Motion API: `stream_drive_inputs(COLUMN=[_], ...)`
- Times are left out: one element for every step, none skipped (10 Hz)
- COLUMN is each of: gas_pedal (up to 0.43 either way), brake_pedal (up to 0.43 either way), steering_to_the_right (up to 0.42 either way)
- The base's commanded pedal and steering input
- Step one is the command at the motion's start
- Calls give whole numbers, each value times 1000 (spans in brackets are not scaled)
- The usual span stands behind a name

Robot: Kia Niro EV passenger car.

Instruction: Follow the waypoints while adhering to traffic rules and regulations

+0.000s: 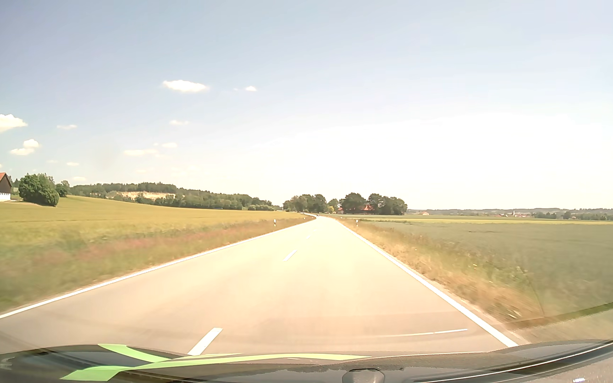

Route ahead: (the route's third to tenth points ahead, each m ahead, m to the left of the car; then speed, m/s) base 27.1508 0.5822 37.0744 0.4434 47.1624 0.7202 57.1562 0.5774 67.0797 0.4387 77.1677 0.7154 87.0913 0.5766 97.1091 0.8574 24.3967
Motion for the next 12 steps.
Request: stream_drive_inputs(gas_pedal=[228,228,228,228,228,228,220,209,209,220,228,240], brake_pedal=[0,0,0,0,0,0,0,0,0,0,0,0], steering_to_the_right=[1,0,0,-1,-2,-1,-2,-2,-1,-2,-1,-2])
